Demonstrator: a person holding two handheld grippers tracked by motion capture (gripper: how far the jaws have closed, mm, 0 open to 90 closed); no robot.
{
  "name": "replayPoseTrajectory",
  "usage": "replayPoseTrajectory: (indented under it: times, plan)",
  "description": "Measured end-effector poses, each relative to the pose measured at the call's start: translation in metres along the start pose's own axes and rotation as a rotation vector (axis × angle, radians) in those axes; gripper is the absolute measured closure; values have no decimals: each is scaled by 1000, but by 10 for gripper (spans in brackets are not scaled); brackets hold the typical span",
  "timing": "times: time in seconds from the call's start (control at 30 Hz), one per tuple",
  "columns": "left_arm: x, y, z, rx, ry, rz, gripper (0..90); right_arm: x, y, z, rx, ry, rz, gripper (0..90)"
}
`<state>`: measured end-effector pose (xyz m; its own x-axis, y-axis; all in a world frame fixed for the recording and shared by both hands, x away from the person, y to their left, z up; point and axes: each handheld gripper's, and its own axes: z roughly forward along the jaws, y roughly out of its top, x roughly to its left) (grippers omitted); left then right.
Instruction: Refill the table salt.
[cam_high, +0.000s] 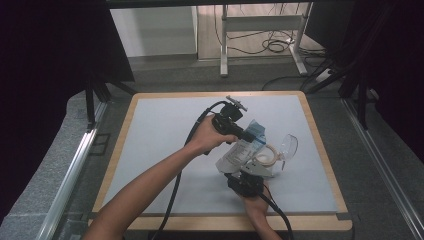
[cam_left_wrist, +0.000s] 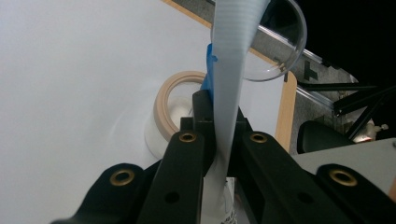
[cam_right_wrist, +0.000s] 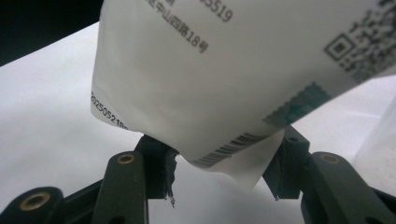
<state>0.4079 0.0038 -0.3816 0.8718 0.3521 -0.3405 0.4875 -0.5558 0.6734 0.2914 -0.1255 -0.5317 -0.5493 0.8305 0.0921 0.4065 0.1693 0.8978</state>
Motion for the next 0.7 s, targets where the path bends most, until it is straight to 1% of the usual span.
replayPoseTrajectory:
  times: [0.13,0.2,0.37,0.7]
  plan:
    - [-1,-2,-2,1,4,4,893,-1,-1,-2,3,-6,-12,509]
    - [0,-3,-2,0,5,0,893,-1,0,-3,2,-10,-15,507]
    - [2,-6,-1,-7,4,-8,895,-3,-1,-3,12,-12,-11,502]
    - [1,-7,-2,-18,2,-8,896,-4,-1,-3,15,-16,-8,502]
